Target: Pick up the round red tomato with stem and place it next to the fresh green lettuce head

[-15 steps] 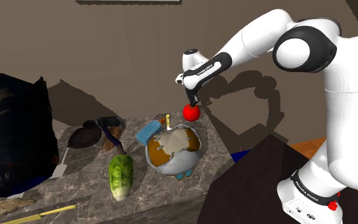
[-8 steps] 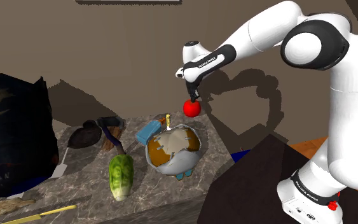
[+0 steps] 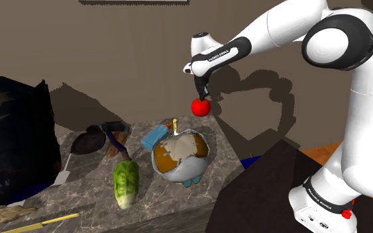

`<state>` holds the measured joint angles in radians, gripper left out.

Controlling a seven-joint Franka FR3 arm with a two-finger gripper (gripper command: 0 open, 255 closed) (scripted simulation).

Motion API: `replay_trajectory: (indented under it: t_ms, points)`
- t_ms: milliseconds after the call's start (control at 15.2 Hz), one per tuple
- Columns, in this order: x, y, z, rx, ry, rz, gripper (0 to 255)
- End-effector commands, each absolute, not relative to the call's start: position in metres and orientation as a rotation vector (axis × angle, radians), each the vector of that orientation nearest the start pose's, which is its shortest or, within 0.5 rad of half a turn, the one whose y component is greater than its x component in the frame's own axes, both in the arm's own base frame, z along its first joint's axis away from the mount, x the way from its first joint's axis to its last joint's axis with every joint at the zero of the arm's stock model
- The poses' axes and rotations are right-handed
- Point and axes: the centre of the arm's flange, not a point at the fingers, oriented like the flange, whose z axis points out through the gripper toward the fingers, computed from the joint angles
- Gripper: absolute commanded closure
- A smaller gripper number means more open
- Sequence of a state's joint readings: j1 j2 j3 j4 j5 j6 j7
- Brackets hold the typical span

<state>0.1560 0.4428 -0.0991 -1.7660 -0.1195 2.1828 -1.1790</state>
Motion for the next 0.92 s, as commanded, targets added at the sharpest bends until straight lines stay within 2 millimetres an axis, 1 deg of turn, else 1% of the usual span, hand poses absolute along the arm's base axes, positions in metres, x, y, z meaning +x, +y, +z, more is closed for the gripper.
replay_trajectory:
  t_ms: [0, 528, 594, 858]
  points:
    - [0.652, 0.038, 0.325, -2.567, -1.981, 0.155, 255]
    - [0.652, 0.038, 0.367, -2.567, -1.981, 0.155, 255]
    - [0.652, 0.038, 0.368, -2.567, -1.981, 0.155, 255]
    - [0.625, 0.083, 0.369, -2.567, -1.981, 0.155, 255]
